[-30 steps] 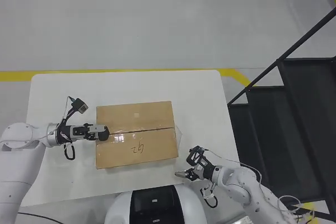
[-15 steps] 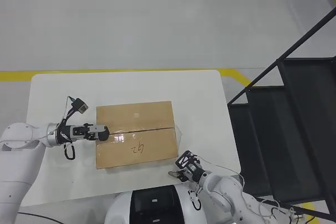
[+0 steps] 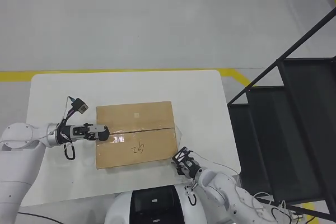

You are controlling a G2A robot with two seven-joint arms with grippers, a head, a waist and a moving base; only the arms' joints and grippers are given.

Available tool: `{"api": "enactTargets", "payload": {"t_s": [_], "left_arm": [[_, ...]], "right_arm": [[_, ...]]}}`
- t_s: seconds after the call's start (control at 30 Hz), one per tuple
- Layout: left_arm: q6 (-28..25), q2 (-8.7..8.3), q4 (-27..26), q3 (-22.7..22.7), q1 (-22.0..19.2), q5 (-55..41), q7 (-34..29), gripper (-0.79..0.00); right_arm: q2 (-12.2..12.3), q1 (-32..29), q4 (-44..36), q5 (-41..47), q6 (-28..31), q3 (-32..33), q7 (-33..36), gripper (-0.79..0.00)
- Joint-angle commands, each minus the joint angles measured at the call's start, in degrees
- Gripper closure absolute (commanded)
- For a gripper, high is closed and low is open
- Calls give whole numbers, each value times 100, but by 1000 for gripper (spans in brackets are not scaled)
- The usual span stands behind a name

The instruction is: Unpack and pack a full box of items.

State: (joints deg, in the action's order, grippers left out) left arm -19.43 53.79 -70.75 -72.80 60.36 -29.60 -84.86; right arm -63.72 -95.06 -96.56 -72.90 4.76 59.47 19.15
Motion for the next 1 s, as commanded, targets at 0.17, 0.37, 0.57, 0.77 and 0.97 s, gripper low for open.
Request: {"api": "enactTargets", "payload": {"t_s": [0.17, 0.37, 0.57, 0.77, 0.97], "left_arm": [[0, 0, 0, 0, 0, 0, 0, -785], [0, 0, 0, 0, 0, 0, 0, -785], [0, 0, 0, 0, 0, 0, 0, -785], [0, 0, 0, 0, 0, 0, 0, -785], [0, 0, 0, 0, 0, 0, 0, -785]], "right_arm": [[119, -462, -435, 38, -112, 683, -132, 0], [202, -831, -895, 158, -116, 1314, -367, 0], [249, -825, -895, 199, -176, 1871, -293, -22], [296, -656, -701, 34, -157, 2357, 97, -785], [300, -371, -535, -412, -237, 2424, 299, -785]]}}
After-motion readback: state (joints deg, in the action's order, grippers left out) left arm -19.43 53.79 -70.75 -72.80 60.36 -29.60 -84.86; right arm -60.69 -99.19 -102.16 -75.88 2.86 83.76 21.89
